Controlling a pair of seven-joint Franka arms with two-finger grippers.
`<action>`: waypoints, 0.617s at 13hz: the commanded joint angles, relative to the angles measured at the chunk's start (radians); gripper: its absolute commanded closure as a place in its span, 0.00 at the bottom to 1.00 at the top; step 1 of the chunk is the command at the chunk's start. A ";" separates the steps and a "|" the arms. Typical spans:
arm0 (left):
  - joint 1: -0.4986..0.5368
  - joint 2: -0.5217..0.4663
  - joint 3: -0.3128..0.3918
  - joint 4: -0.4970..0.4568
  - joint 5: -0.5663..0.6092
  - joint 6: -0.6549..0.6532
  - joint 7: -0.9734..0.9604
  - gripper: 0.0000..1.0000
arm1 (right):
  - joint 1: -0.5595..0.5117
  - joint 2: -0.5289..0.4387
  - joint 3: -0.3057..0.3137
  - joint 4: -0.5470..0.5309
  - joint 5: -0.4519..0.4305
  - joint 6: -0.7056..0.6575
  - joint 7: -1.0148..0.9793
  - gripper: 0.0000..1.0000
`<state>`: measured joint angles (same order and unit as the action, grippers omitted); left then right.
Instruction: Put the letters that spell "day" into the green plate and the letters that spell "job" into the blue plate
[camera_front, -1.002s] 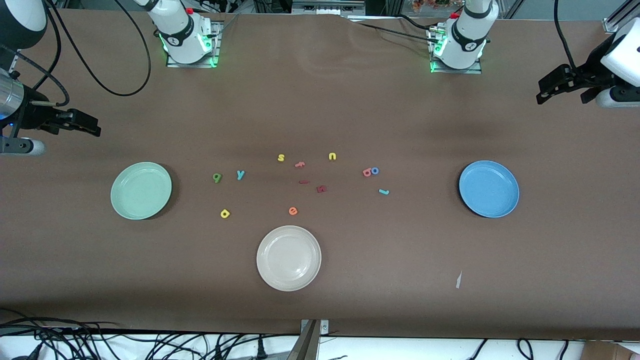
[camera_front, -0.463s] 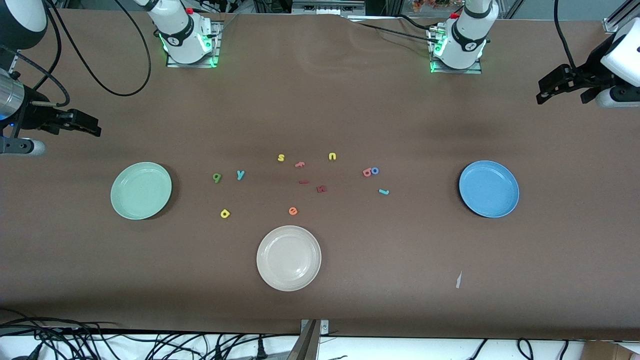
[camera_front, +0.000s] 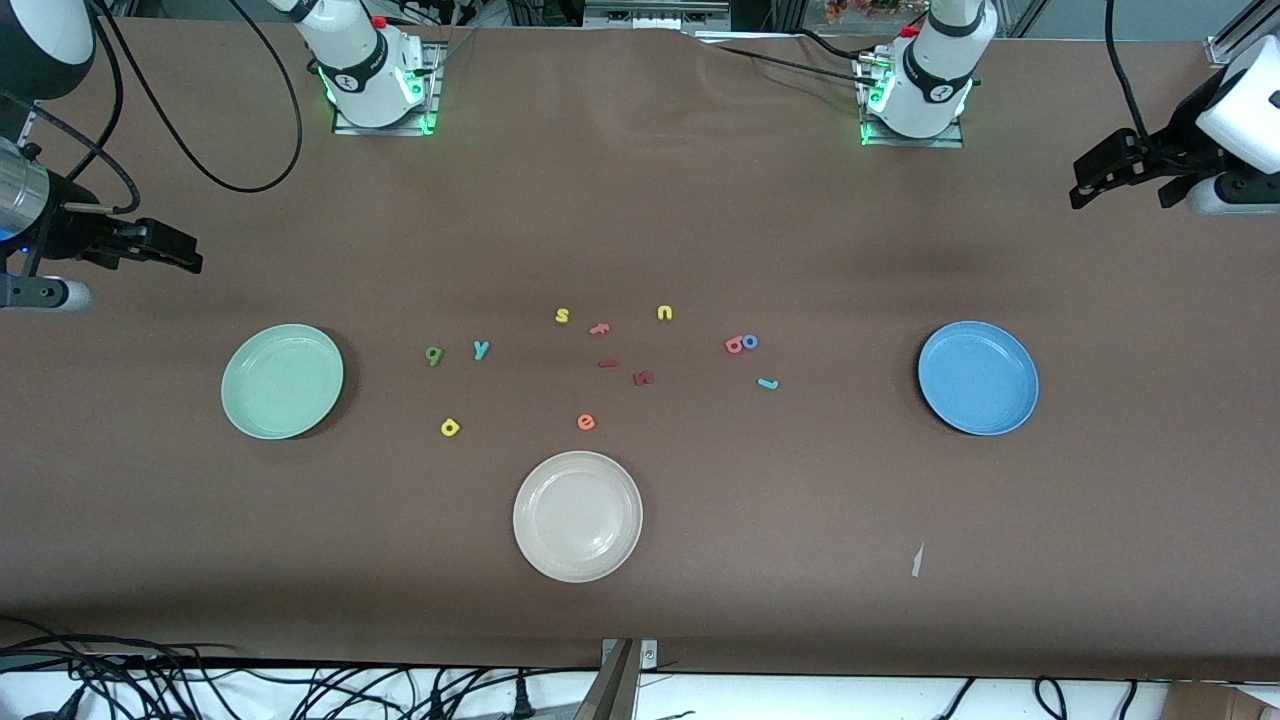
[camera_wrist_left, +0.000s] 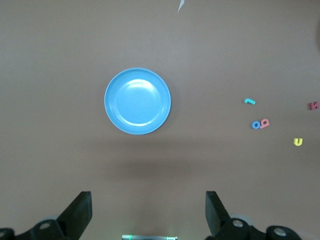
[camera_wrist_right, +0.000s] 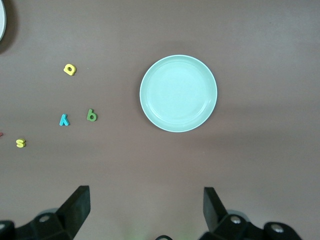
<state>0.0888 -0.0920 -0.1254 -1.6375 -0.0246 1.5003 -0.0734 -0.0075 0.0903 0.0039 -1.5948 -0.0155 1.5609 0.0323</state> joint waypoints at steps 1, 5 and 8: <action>0.002 0.106 0.000 0.154 0.012 -0.014 -0.005 0.00 | 0.000 0.000 -0.004 0.007 0.005 -0.010 -0.017 0.00; -0.001 0.110 -0.002 0.143 0.012 -0.023 -0.005 0.00 | 0.000 0.000 -0.004 0.007 0.005 -0.012 -0.017 0.00; -0.009 0.120 -0.006 0.149 0.015 -0.028 -0.003 0.00 | 0.000 0.000 -0.002 0.006 0.005 -0.012 -0.017 0.00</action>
<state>0.0888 0.0112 -0.1289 -1.5262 -0.0246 1.4974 -0.0733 -0.0076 0.0915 0.0039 -1.5948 -0.0155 1.5599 0.0322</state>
